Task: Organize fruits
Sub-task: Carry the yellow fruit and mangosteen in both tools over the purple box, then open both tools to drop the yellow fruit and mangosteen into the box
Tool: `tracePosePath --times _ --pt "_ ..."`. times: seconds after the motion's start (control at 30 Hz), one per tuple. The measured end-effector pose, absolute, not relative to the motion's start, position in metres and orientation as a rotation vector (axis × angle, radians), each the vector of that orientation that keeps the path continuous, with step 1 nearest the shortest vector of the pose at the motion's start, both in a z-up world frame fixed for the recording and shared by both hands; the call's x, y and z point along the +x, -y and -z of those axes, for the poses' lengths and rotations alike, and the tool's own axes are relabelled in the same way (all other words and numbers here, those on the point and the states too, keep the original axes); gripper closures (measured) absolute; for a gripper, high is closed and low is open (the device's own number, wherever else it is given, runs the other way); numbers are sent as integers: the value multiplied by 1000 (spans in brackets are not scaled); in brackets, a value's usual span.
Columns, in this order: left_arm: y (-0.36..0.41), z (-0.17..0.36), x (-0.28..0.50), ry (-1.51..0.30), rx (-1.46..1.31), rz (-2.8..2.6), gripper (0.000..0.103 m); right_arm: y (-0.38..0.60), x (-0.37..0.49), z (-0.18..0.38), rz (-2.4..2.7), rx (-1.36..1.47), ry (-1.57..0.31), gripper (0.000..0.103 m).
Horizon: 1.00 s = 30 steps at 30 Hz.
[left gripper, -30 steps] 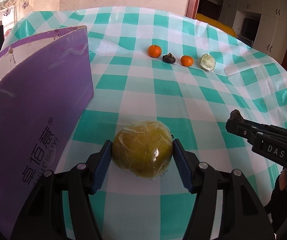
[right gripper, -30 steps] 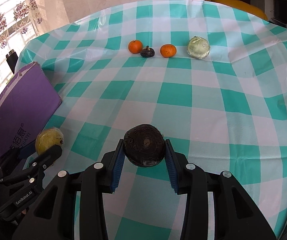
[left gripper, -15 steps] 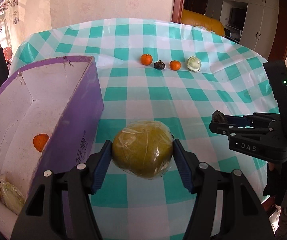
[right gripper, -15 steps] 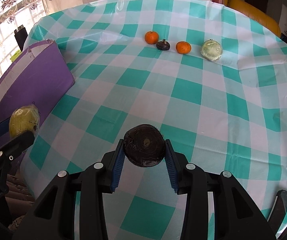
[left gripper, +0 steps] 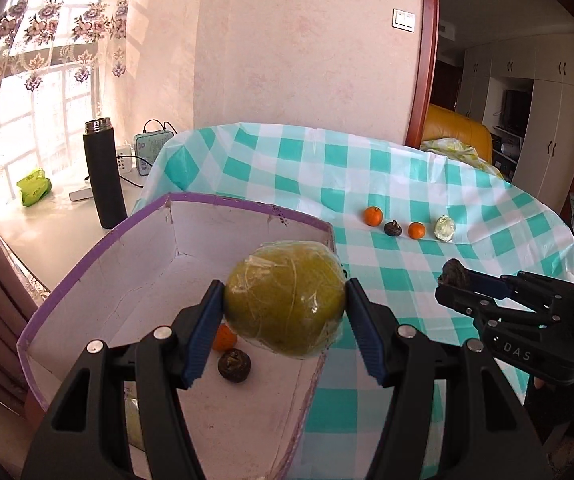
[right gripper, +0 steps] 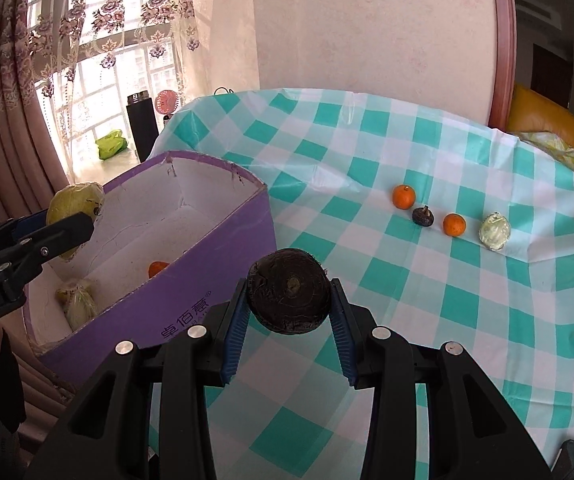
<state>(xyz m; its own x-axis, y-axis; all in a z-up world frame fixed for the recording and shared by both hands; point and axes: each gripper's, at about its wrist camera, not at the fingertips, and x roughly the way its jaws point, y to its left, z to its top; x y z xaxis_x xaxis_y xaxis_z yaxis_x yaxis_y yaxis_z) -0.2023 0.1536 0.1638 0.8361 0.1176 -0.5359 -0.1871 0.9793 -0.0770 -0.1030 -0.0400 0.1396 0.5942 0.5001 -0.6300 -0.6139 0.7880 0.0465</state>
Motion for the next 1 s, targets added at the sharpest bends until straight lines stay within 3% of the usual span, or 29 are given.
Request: tracePosePath --times 0.3,0.6,1.0 --pt "-222 -142 -214 -617 -185 -344 42 -35 -128 -155 -802 -230 -551 64" --pt "-247 -105 -206 -833 -136 -389 42 -110 -109 -107 -798 -456 -782 64" --pt "-254 -80 -195 -971 -52 -394 41 -165 -115 -77 -797 -813 -810 64"
